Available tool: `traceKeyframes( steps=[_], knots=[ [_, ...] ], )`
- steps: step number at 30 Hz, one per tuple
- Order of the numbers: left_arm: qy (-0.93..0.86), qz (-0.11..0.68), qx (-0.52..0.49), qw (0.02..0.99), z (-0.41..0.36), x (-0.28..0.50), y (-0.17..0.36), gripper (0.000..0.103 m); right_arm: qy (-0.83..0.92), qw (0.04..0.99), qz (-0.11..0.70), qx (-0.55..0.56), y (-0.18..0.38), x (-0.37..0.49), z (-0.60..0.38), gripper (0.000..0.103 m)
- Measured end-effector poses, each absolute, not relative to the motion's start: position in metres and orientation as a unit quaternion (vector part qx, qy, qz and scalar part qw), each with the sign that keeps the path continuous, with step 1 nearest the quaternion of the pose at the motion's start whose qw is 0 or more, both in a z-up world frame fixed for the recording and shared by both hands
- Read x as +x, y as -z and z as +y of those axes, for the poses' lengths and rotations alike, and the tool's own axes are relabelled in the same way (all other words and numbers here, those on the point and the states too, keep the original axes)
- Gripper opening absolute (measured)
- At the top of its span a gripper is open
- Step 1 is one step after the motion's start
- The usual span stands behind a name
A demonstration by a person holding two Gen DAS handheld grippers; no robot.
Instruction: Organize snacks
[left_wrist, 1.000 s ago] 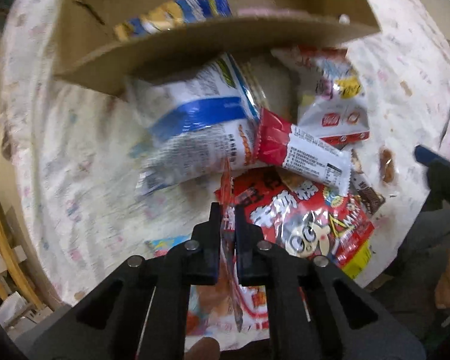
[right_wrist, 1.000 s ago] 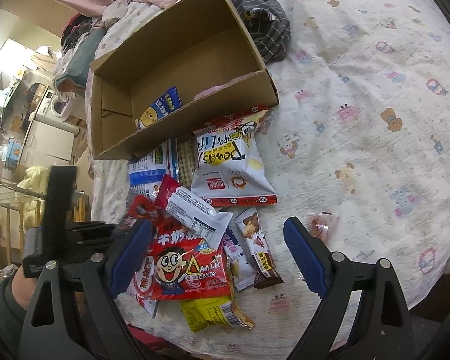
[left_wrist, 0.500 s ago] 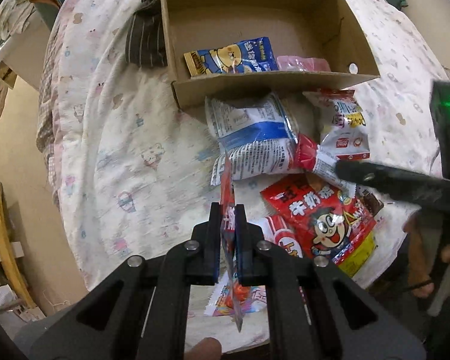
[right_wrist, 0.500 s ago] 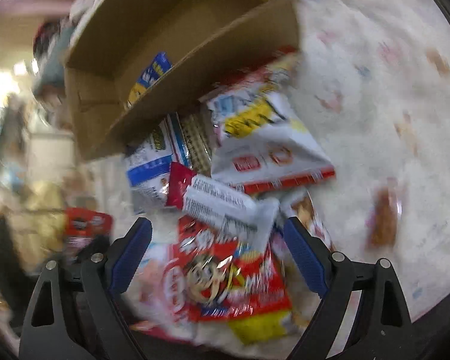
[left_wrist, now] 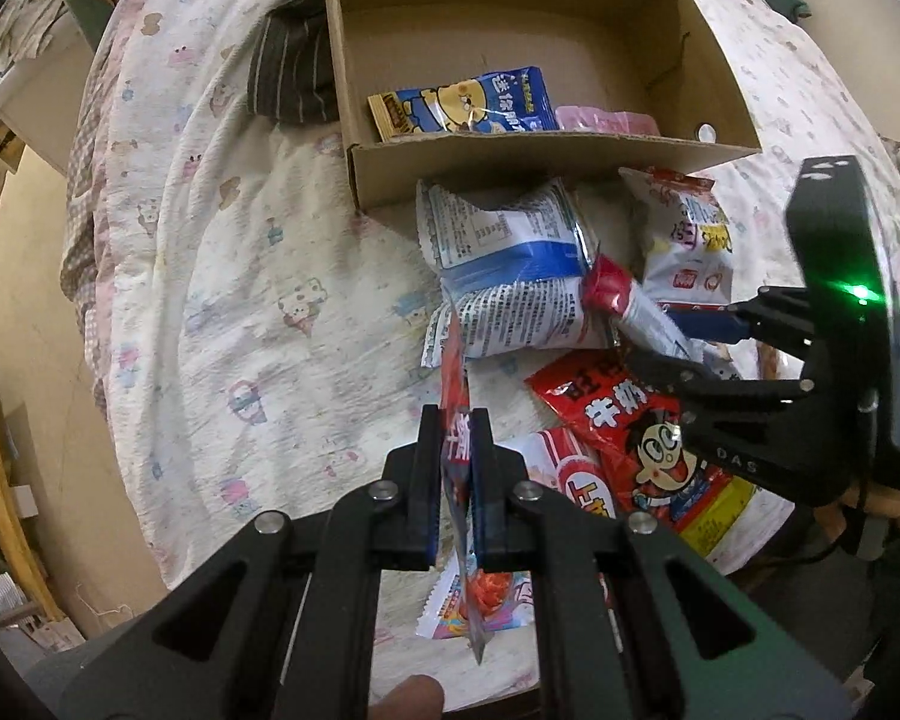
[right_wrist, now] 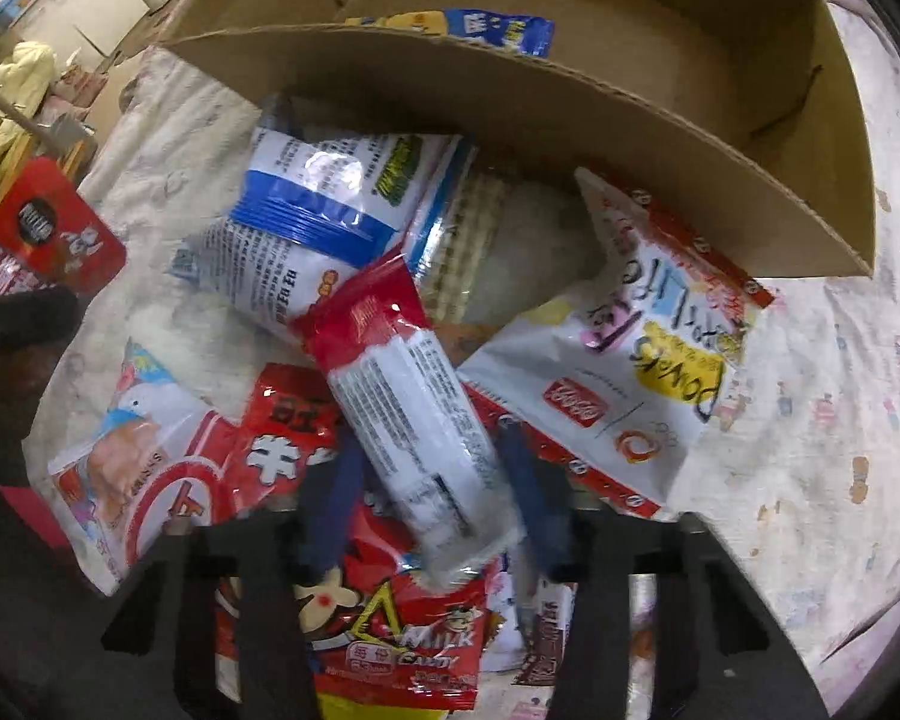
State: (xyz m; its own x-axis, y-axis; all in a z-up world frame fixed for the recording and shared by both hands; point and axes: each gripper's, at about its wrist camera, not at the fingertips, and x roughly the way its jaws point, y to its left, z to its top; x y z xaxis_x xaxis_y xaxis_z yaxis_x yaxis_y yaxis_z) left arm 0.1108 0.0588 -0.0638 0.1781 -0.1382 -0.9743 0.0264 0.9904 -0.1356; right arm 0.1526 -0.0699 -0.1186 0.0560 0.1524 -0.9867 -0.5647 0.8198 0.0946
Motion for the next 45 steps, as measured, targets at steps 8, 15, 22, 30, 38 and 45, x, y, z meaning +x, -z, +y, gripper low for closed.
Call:
traceKeyframes(
  steps=[8,15,22,30,38,45],
  knots=[
    [0.054,0.628,-0.042,0.775,0.058,0.111,0.053,0.006,-0.266,0.727,0.622,-0.118,0.093,0.138,-0.08,0.033],
    [0.049,0.606,-0.035,0.793,0.051,0.125,0.029,0.006,-0.282,0.754,0.591,-0.05,0.049,0.131,-0.113,0.033],
    [0.045,0.577,-0.026,0.815,0.044,0.154,-0.002,0.006,-0.289,0.786,0.547,-0.016,0.006,0.147,-0.143,0.033],
    [0.041,0.557,-0.014,0.829,0.04,0.197,-0.021,0.006,-0.28,0.81,0.516,0.022,-0.013,0.179,-0.156,0.033],
    [0.027,0.551,-0.022,0.834,0.044,0.25,-0.017,0.006,-0.247,0.826,0.504,0.058,-0.015,0.237,-0.173,0.033],
    [0.022,0.563,-0.046,0.825,0.052,0.288,0.016,0.006,-0.227,0.824,0.507,0.109,0.009,0.284,-0.182,0.033]
  ],
)
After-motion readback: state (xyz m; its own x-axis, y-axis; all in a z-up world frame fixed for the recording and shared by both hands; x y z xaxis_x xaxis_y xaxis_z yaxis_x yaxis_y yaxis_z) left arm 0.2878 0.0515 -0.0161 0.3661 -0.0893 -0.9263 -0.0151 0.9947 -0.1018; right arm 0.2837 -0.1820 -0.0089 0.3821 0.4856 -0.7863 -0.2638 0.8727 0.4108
